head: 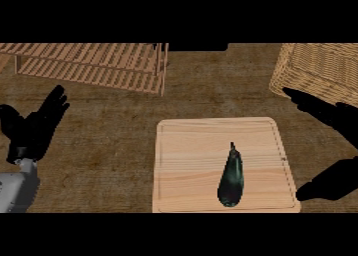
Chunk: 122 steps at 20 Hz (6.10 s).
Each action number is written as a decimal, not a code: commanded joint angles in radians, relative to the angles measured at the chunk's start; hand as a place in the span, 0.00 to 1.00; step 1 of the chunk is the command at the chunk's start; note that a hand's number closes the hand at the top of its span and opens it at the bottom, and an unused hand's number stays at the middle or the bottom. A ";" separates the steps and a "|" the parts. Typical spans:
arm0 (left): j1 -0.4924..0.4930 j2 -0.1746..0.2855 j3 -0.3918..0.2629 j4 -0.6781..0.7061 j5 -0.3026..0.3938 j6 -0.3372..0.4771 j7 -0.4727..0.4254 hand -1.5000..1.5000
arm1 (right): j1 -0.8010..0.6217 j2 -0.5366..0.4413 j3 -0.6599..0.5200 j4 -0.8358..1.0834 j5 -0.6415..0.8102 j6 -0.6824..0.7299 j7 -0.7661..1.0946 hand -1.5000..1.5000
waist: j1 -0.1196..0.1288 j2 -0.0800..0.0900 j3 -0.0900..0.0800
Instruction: Pick the eggplant from the cutting board and place it in the basket
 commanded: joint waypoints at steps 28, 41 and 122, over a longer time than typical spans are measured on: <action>-0.017 -0.084 0.098 -0.016 -0.106 -0.067 0.041 0.50 | 0.197 0.321 0.081 0.306 0.501 0.009 -0.415 0.00 | 0.004 0.001 0.000; -0.026 -0.107 0.132 0.015 -0.148 -0.092 0.021 0.50 | 0.179 0.434 0.118 0.311 0.593 0.028 -0.394 0.00 | 0.005 0.001 0.000; -0.022 -0.198 0.122 -0.020 -0.214 -0.081 0.021 0.50 | -0.602 0.202 -0.344 0.523 1.072 -0.402 -0.131 1.00 | 0.009 0.004 0.000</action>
